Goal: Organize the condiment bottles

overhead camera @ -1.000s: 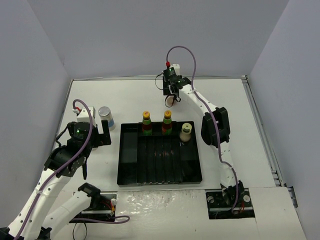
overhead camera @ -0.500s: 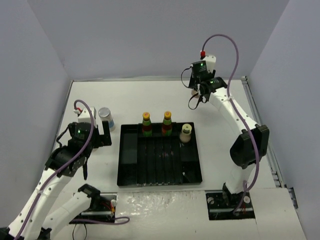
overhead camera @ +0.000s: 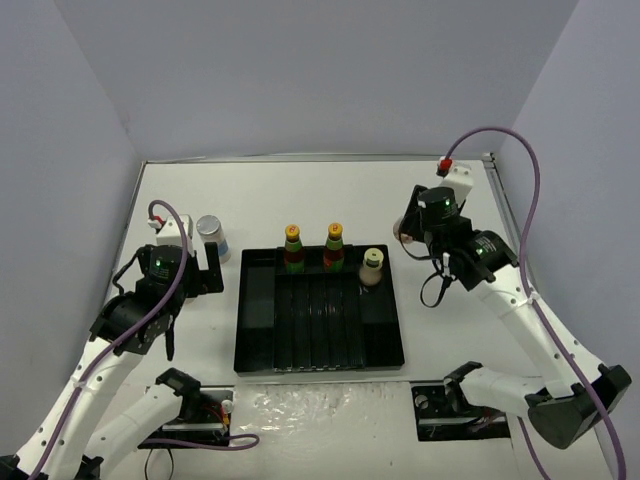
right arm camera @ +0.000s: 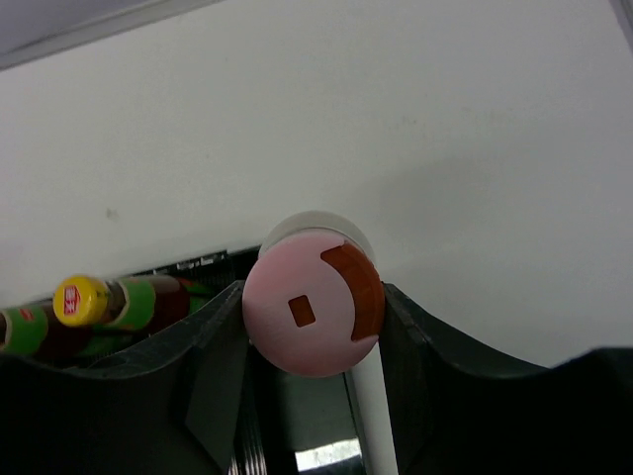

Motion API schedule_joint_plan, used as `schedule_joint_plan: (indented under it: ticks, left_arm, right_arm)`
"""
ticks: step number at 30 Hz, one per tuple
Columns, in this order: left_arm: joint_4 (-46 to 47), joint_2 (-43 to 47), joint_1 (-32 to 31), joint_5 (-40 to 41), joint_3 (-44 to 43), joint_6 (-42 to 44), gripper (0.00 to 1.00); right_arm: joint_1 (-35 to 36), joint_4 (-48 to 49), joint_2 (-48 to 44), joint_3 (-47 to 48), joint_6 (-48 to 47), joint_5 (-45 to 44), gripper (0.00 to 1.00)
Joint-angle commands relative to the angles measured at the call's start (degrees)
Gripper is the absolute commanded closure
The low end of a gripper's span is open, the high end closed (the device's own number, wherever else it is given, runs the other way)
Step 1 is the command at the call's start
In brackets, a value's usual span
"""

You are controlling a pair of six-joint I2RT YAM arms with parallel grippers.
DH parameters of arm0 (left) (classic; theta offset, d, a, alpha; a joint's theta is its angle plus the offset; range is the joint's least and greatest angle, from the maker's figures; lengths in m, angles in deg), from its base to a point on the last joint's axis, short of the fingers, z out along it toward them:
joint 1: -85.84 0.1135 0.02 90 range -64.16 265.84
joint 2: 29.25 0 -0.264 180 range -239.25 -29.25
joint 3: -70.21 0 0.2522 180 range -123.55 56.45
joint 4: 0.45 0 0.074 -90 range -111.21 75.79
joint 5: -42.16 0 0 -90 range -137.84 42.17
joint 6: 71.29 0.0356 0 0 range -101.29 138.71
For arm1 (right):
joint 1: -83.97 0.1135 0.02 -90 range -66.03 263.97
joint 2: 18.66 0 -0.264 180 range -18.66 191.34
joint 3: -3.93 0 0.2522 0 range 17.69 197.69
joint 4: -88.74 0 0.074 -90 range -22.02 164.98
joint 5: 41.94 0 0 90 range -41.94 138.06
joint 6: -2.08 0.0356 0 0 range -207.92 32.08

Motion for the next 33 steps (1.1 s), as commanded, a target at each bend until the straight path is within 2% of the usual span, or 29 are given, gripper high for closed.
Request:
schedule_joint_plan:
  ticks: [1,6,11,25,33]
  left_arm:
    - [1.0,-0.2,0.4,0.6,-3.8,0.0,0.03]
    - [-0.7,0.4,0.4,1.4,-4.6,-0.3,0.03]
    - [-1.8,0.2,0.4,1.8,-5.1,-1.2,0.03]
    - [-2.4,-0.1,0.5,2.8,-6.4,-2.7,0.03]
    - [-4.1,0.4,0.4,3.2,-8.7,-2.7,0.03]
  right_arm:
    - [5.3,-1.4,-3.9,-7.7,6.6,-1.9,1.00]
    - [6.8,-3.1,-9.7,-13.0,10.8,-0.5,1.00]
    - [9.1,-4.3,-10.5,-15.8,12.5,0.4,1.00]
    - [22.7,-3.1,-3.8,-19.4,20.3,-7.9,1.00]
    - [24.0,-2.9,-3.2,-22.7,23.3,-10.1,1.00]
